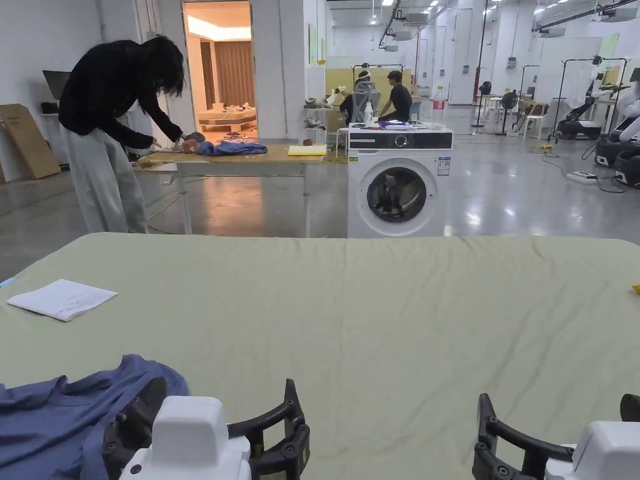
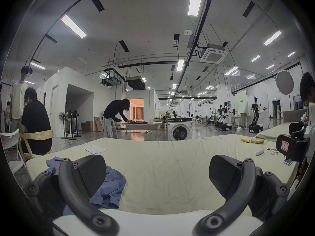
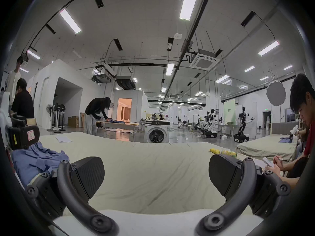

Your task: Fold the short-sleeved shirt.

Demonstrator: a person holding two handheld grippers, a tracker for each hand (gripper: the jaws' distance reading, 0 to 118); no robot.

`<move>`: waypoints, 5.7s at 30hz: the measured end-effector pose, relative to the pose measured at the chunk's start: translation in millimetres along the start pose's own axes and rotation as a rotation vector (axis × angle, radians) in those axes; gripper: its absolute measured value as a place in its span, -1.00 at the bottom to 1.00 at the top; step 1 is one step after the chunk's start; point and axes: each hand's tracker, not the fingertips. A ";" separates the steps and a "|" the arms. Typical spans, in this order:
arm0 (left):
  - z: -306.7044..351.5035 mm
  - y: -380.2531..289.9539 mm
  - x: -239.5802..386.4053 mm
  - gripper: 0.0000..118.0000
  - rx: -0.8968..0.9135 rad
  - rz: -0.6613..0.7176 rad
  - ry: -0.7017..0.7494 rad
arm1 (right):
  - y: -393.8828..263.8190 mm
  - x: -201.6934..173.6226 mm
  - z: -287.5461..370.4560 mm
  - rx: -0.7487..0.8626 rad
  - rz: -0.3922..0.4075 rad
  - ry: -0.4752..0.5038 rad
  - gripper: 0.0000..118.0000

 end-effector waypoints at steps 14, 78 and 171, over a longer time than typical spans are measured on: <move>-1.7 1.8 -0.4 0.89 -0.013 -0.007 -0.022 | 3.6 8.2 -3.8 -0.004 -0.091 -0.017 1.00; 70.5 6.8 -167.6 -1.00 -0.090 0.000 0.462 | 25.8 -132.4 -36.0 -0.044 -0.105 0.496 -1.00; -215.3 -83.5 127.2 0.28 -0.927 0.200 -0.629 | -30.2 93.2 -52.0 -0.474 -0.188 0.043 -1.00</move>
